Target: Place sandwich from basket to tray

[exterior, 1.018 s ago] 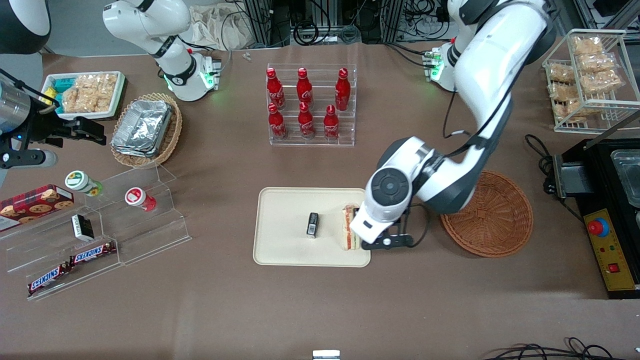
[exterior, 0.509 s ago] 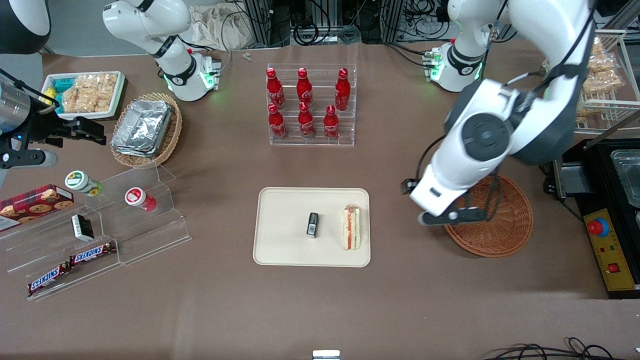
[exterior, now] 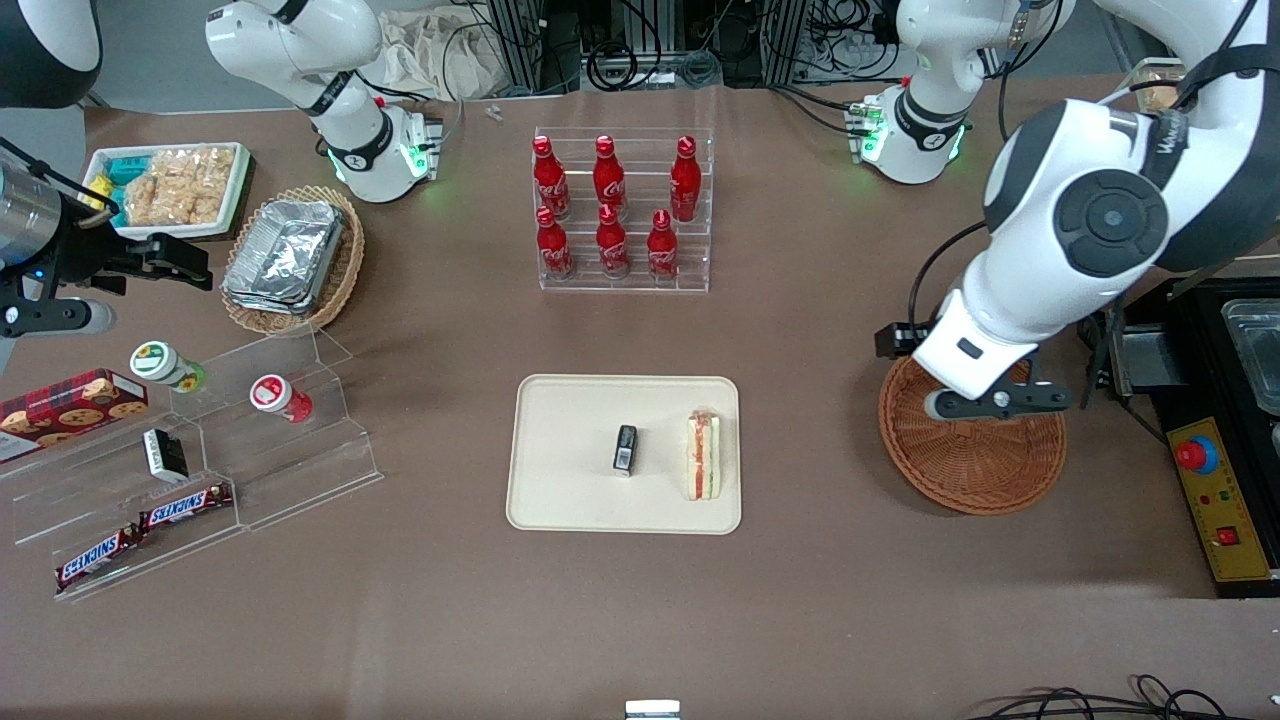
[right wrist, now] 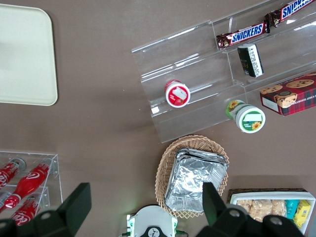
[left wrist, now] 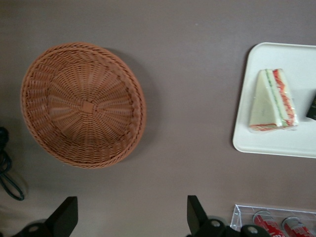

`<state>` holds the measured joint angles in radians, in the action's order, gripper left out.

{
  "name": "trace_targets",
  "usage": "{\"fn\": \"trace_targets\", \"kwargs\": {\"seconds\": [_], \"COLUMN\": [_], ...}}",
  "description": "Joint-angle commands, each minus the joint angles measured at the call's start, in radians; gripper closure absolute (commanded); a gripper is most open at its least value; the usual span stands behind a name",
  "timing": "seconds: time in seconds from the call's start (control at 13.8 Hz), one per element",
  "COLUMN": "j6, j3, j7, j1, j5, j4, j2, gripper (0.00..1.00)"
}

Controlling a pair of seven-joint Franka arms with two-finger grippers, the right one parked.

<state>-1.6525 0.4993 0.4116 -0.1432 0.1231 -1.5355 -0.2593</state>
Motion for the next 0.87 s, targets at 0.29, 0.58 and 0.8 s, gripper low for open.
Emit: {"fn": "trace_targets", "kwargs": {"seconds": [0.29,0.58,0.8], "j6": [-0.003,0.005,0.045], "j3": [-0.198,-0.295,-0.295], "j7": [-0.212,-0.321,-0.315], "j1": [0.040,0.085,0.085], "j5": [-0.069,-0.108,-0.091], "j4": [-0.120,-0.112,-0.013], "j2": [0.135,0.134,0.071], "gripper": [0.01,0.01,0.00]}}
